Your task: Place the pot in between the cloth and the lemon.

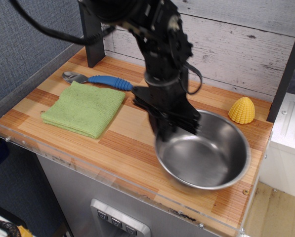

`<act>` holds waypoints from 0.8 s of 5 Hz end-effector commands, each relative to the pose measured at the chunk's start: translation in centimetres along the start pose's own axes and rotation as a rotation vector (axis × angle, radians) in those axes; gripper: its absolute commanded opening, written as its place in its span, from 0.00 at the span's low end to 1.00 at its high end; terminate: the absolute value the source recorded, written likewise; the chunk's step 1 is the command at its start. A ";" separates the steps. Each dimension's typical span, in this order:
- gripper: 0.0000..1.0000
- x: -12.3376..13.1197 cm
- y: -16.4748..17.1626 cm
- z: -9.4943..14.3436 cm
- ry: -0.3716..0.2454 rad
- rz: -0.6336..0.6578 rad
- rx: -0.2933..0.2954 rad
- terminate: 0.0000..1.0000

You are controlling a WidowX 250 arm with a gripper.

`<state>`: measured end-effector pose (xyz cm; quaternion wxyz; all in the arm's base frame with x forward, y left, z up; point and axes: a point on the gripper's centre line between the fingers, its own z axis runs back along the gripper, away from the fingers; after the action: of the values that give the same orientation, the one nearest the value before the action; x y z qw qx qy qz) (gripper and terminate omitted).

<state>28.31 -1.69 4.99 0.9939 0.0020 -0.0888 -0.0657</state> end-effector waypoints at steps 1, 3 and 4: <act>0.00 1.8 3.7 5.6 -0.131 0.096 0.033 0.00; 0.00 4.4 7.3 5.1 -0.135 0.162 0.019 0.00; 0.00 5.5 8.7 4.3 -0.123 0.186 0.023 0.00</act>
<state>34.04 5.85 8.51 0.9921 -0.0031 -0.1227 0.0246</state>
